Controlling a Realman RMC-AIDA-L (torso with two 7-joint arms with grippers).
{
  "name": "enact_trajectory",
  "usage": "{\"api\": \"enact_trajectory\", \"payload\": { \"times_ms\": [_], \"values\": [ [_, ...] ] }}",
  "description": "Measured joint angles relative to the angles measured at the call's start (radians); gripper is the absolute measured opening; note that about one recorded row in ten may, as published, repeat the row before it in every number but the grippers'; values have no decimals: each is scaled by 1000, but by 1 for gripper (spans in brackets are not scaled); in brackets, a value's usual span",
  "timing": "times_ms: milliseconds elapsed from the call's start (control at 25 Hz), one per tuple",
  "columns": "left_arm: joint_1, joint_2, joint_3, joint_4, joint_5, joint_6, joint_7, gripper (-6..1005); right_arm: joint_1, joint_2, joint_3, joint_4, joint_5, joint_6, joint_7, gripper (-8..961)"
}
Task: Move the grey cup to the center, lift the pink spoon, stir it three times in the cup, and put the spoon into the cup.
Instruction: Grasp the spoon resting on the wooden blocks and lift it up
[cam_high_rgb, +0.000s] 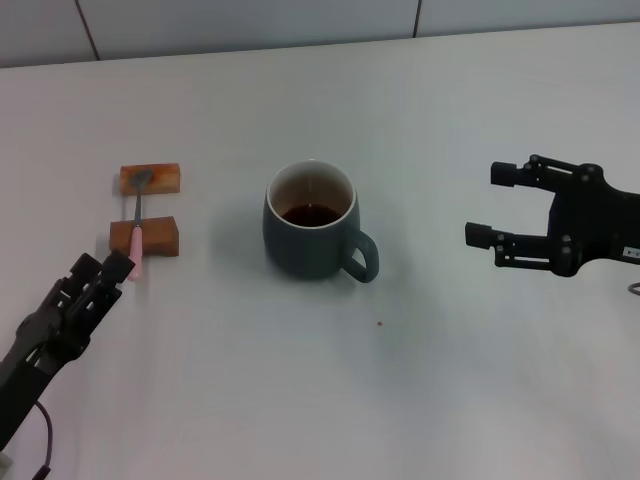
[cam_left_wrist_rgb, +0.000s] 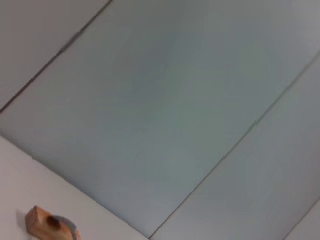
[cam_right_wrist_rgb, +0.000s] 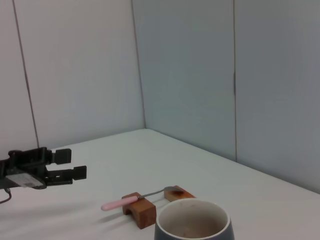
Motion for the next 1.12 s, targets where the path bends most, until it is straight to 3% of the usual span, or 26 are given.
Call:
{"api": "enact_trajectory", "payload": {
  "times_ms": [280,1120],
  "values": [
    [6,-3,-20,-61,0,-55,-146,809,2,-1,0,1,-2,1,-3,819],
    [16,-4,-91,-133,2,-203,-255,811,-9,2,0,-1,-29,-4,-5,819]
  ]
}}
